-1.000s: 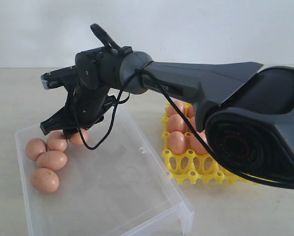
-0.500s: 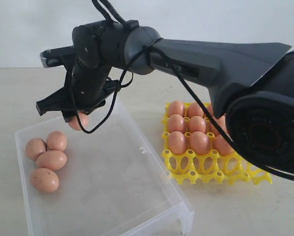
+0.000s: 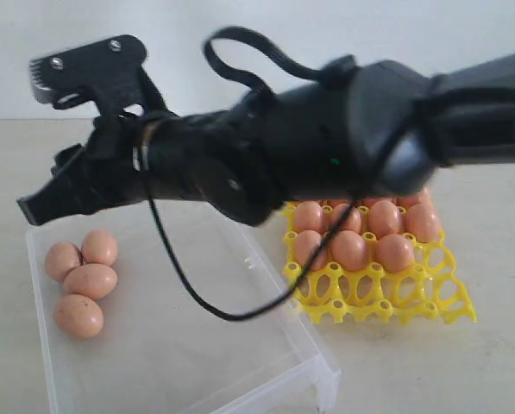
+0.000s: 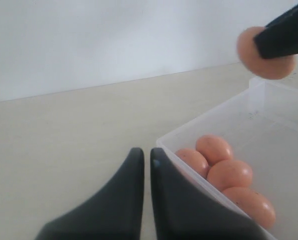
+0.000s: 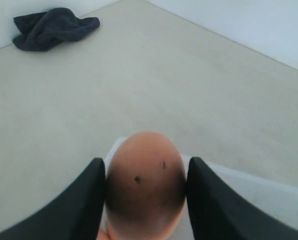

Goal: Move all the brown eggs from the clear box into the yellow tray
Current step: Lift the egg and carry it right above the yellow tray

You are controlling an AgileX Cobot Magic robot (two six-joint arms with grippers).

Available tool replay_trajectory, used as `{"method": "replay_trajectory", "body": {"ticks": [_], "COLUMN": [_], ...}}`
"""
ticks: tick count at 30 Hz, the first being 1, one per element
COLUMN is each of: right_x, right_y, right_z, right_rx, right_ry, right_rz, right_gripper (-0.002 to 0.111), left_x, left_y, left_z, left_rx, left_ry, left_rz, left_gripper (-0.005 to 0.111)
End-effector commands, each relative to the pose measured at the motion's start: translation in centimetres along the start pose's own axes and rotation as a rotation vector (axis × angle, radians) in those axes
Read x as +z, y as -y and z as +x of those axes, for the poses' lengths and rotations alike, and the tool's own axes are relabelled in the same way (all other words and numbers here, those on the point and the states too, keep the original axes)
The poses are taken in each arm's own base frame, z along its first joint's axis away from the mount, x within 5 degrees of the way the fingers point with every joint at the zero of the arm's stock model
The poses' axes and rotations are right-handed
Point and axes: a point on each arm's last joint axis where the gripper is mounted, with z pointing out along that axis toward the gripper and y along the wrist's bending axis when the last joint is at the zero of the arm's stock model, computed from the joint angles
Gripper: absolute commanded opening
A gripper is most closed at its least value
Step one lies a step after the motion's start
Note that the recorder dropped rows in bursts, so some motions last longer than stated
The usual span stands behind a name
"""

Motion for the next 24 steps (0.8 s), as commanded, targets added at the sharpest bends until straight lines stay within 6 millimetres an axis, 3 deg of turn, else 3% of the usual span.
{"method": "replay_trajectory", "body": {"ticks": [1,8,13,19,24], "right_x": [-5.5,-14.1,-19.1,-21.8,-22.3], "right_y": [1.1,6.3,9.4,11.9,13.1], "right_z": [1.9,6.9,10.3,12.5,13.5], "right_rx": [0.034,0.267,0.292,0.400,0.464], "right_ry": [0.108,0.259,0.348,0.363,0.301], "right_rz": [0.018,0.289,0.522,0.713,0.772], "right_gripper": [0.000,0.000,0.000,0.000,0.000], "left_x": [0.0,0.0,0.0,0.0,0.0], "left_y": [0.0,0.0,0.0,0.0,0.0], "left_z": [0.0,0.0,0.0,0.0,0.0], "left_rx": [-0.007,-0.007,-0.007,-0.007,-0.007], "left_ry": [0.007,0.007,0.007,0.007,0.007], "left_rz": [0.003,0.003,0.003,0.003,0.003], "left_gripper": [0.004,0.004,0.004,0.004,0.004]}}
